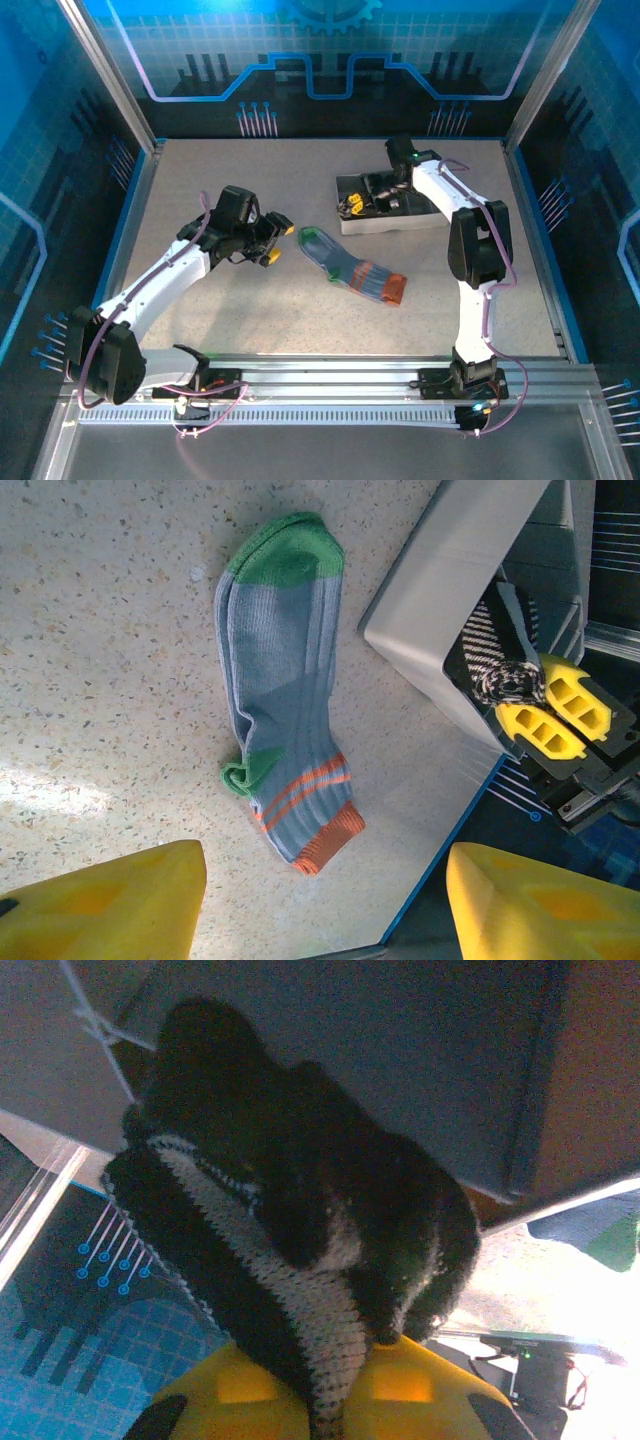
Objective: Roll the socks
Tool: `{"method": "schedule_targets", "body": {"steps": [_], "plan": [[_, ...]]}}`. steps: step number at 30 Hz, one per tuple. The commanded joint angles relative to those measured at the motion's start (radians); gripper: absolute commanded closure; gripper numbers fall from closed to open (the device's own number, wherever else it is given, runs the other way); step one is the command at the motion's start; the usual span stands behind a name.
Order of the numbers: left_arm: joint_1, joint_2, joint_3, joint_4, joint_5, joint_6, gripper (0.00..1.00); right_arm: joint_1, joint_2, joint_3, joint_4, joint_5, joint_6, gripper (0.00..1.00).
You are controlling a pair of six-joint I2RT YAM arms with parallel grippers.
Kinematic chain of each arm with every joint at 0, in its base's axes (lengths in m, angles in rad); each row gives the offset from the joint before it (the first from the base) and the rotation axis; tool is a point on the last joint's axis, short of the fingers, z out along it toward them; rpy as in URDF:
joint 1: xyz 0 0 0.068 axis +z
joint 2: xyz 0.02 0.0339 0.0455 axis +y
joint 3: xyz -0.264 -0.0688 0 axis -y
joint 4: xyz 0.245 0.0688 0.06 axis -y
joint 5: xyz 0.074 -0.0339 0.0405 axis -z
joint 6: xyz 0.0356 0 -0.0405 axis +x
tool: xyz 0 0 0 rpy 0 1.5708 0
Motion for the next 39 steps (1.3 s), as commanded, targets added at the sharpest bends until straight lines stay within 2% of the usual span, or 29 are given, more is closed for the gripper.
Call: {"method": "schedule_targets", "body": {"steps": [1,5,13,28,33,37,39], "plan": [[-0.005,-0.029,-0.005,0.005,0.012,-0.008,0.35,-0.005,-0.020,-0.047,-0.014,-0.019,0.052,1.00],[-0.005,-0.035,-0.013,0.005,0.012,-0.011,0.35,-0.010,0.006,-0.058,0.022,-0.020,0.085,1.00],[-0.005,-0.039,-0.019,0.006,0.009,-0.014,0.35,-0.016,0.064,-0.020,-0.072,0.036,0.059,1.00],[-0.005,-0.018,-0.013,0.015,0.019,-0.013,0.35,-0.034,0.133,-0.002,-0.093,0.081,0.084,1.00],[-0.004,-0.016,-0.007,0.012,0.018,-0.011,0.35,-0.033,0.112,0.026,-0.085,0.100,0.066,0.83],[-0.004,-0.017,-0.010,0.011,0.018,-0.010,0.34,-0.030,0.049,0.050,-0.087,0.135,0.064,0.56],[-0.004,-0.016,-0.011,0.011,0.018,-0.009,0.35,-0.029,0.014,0.055,-0.088,0.157,0.073,0.48]]}}
